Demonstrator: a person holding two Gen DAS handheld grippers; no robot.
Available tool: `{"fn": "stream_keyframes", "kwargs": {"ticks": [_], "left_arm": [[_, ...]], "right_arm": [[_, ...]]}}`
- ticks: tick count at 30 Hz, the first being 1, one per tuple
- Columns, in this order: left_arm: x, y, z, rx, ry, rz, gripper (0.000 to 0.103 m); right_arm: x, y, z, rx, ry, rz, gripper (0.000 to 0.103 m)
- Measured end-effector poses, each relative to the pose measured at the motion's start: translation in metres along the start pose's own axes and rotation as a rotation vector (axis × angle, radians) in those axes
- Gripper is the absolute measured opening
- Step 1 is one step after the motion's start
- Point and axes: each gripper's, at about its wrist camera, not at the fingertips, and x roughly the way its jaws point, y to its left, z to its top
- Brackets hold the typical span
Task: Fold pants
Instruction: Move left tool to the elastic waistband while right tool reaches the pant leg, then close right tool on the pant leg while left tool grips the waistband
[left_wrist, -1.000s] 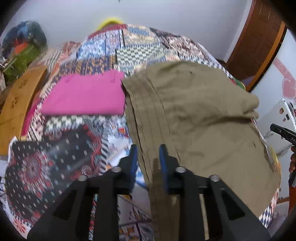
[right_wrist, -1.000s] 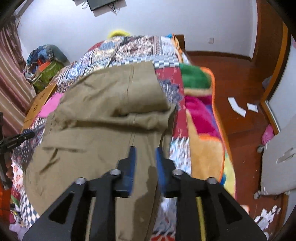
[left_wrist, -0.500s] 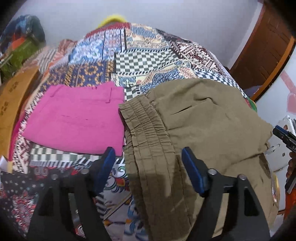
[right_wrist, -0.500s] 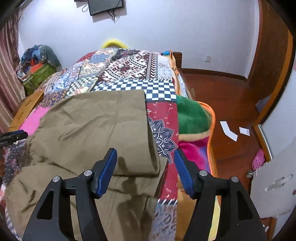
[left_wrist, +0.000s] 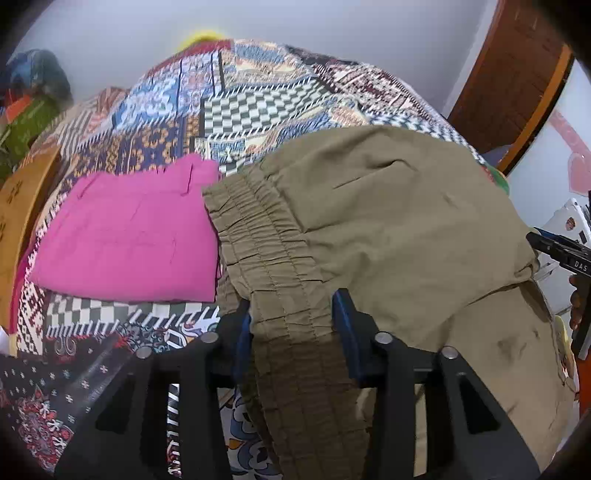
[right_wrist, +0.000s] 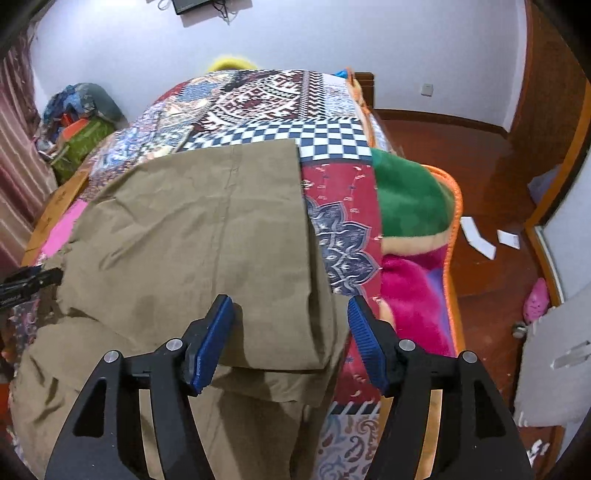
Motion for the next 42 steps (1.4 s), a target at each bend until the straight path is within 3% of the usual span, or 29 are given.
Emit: {"fn": "stream_keyframes", "kwargs": {"ticks": [1,2,3,5,7,13,19,24,27,29,32,35,37,42], "left_arm": [[-0.002,-0.001,0.001,0.005,-0.004,0.002,0.039],[-0.003,-0.002,0.002,0.011,-0.007,0.006,0.030],[-0.005,-0.003,0.004,0.020,-0.011,0.019,0.028],[-0.006,-0.004,0.007,0.022,-0.019,0.021,0.025],[-0.008,-0.003,0.009,0.013,-0.030,0.031,0.016],[-0.014,0.000,0.012,0.000,-0.072,0.029,0.013],[-0.012,0.005,0.014,-0.012,-0.077,0.056,0.013],[0.004,0.017,0.006,-0.028,-0.041,0.071,0.015],[0.002,0.019,0.005,-0.009,-0.043,0.090,0.025],[-0.005,0.020,0.006,0.011,-0.052,0.136,0.045],[-0.017,0.027,0.008,0.026,-0.085,0.189,0.053],[-0.026,0.041,0.016,-0.010,-0.102,0.180,0.058],[-0.027,0.049,0.024,-0.034,-0.114,0.171,0.066],[-0.013,0.057,0.048,-0.062,-0.109,0.133,0.070]], "right_arm": [[-0.001,0.000,0.000,0.002,0.002,0.016,0.059],[0.000,0.001,0.001,0.000,0.007,0.032,0.056],[0.000,0.002,0.002,-0.004,0.012,0.046,0.046],[0.003,0.006,0.005,-0.017,0.025,0.084,0.038],[0.004,0.011,0.008,-0.040,0.013,0.073,0.013],[-0.004,0.025,0.032,-0.080,-0.062,0.099,0.007],[-0.008,0.038,0.058,-0.156,-0.149,0.028,0.006],[0.023,0.027,0.061,-0.150,-0.084,-0.047,0.006],[0.033,0.022,0.054,-0.160,-0.031,-0.075,0.007],[0.028,0.020,0.052,-0.168,-0.023,-0.091,0.008],[0.014,0.012,0.056,-0.156,-0.044,-0.132,0.018],[-0.002,0.005,0.062,-0.130,-0.069,-0.124,0.030],[-0.011,0.005,0.067,-0.118,-0.090,-0.116,0.044],[-0.012,0.015,0.083,-0.132,-0.102,-0.094,0.049]]}}
